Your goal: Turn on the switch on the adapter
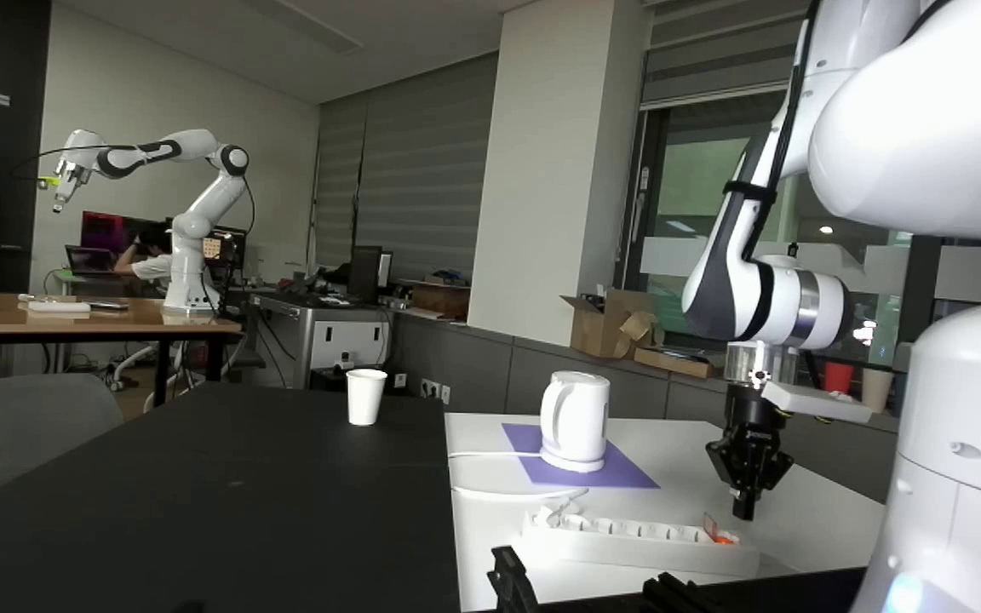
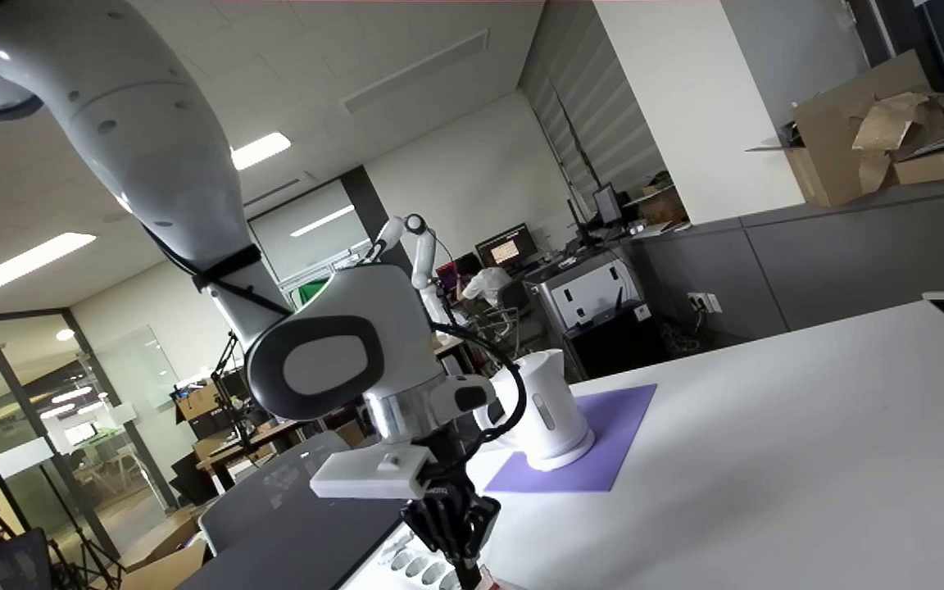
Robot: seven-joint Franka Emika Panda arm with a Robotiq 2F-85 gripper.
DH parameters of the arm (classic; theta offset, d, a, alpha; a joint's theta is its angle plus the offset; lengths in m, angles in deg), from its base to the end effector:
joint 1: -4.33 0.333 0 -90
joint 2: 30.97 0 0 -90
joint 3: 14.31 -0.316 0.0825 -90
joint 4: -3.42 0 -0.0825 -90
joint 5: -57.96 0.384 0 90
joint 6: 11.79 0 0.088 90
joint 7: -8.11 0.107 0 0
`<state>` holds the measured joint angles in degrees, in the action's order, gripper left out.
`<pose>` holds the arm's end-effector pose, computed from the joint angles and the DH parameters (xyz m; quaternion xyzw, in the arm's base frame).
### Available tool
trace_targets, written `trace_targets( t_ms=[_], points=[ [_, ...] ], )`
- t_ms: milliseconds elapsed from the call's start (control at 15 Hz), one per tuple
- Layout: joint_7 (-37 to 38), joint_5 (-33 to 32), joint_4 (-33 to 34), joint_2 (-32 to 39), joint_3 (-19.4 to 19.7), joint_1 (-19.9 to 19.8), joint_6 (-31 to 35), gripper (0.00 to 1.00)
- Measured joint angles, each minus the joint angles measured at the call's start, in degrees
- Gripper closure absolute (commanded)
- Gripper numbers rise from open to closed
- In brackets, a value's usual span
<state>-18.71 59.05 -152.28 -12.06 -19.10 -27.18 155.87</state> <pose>0.3348 -0.1651 0.1142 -0.9980 0.0100 0.0469 0.0406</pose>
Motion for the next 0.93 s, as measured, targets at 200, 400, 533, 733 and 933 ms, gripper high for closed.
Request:
trace_targets(
  t_ms=[200,400,533,733,933],
  points=[
    [-1.25,-0.25,-4.19,-5.34,1.83,1.16,3.54,1.00],
    [-2.39,0.46,-3.85,-5.83,1.58,1.14,11.79,1.00],
    [-2.48,1.17,-3.86,-5.07,-0.65,-0.10,18.09,1.00],
    [-2.23,1.21,-3.83,-4.32,-3.39,-0.88,20.11,1.00],
    [-1.53,1.34,-3.47,-5.15,-6.13,-1.43,15.69,1.00]
  ],
)
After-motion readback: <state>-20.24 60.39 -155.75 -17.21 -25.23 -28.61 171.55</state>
